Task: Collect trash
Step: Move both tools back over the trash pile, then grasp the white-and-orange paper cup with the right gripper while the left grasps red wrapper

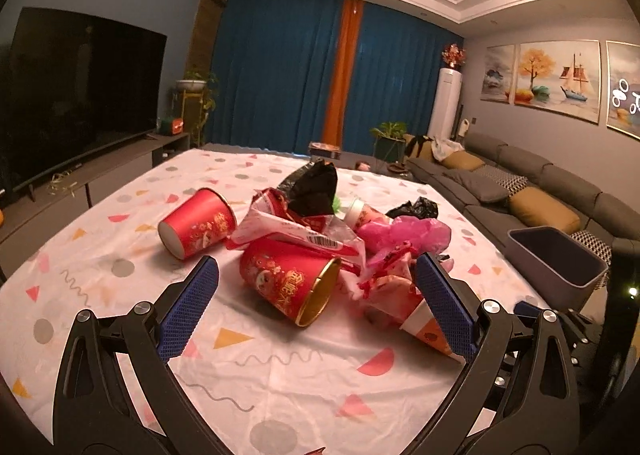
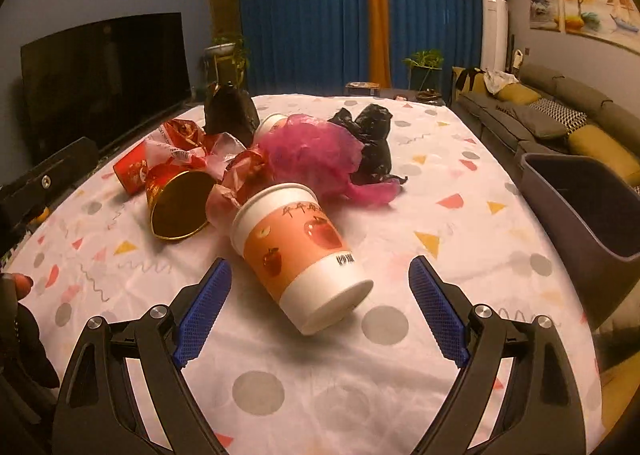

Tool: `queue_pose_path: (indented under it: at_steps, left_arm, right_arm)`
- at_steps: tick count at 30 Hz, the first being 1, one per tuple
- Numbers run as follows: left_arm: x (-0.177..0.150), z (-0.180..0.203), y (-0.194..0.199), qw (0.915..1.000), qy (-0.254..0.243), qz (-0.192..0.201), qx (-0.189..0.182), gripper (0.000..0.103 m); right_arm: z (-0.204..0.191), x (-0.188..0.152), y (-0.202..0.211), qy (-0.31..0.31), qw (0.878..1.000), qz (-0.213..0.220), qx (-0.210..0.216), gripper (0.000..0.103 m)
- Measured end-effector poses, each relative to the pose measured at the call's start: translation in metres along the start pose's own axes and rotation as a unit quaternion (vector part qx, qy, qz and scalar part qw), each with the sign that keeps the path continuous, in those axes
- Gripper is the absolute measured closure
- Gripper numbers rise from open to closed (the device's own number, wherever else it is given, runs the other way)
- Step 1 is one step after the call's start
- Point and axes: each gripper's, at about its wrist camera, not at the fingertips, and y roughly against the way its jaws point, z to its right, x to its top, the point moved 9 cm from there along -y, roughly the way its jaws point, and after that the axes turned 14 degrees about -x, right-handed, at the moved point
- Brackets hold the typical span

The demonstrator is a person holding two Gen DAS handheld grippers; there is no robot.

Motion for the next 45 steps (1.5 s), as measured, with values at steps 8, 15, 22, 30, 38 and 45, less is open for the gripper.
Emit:
queue_pose_path:
  at_steps: [8, 15, 22, 30, 38, 45]
  left_arm:
    - [-0.002, 0.004, -0.008, 1.0, -0.002, -0.006, -0.007, 0.006]
    - [-0.007, 0.011, -0.02, 0.9995, -0.007, -0.019, -0.026, 0.008]
    - [-0.019, 0.027, -0.042, 0.9972, -0.015, -0.05, -0.053, 0.019]
    - [-0.031, 0.056, -0.08, 0.9904, -0.028, -0.099, -0.092, 0.026]
    - [-0.044, 0.069, -0.127, 0.9797, -0.038, -0.172, -0.096, 0.058]
    - [-0.051, 0.063, -0.125, 0.9779, -0.019, -0.18, -0.106, 0.081]
  right_arm:
    - [-0.012, -0.006, -0.023, 0.034, 0.999, -0.036, 0.003, 0.027]
    - [-0.014, -0.01, -0.025, 0.042, 0.998, -0.044, 0.013, 0.044]
    - [0.017, -0.013, -0.003, 0.007, 1.0, -0.027, 0.0, 0.048]
    - [0.049, -0.018, 0.018, -0.024, 0.999, -0.011, -0.018, 0.048]
    - [0.066, -0.017, 0.027, -0.042, 0.999, 0.0, -0.023, 0.048]
    - [0.074, -0.017, 0.032, -0.05, 0.998, 0.006, -0.022, 0.048]
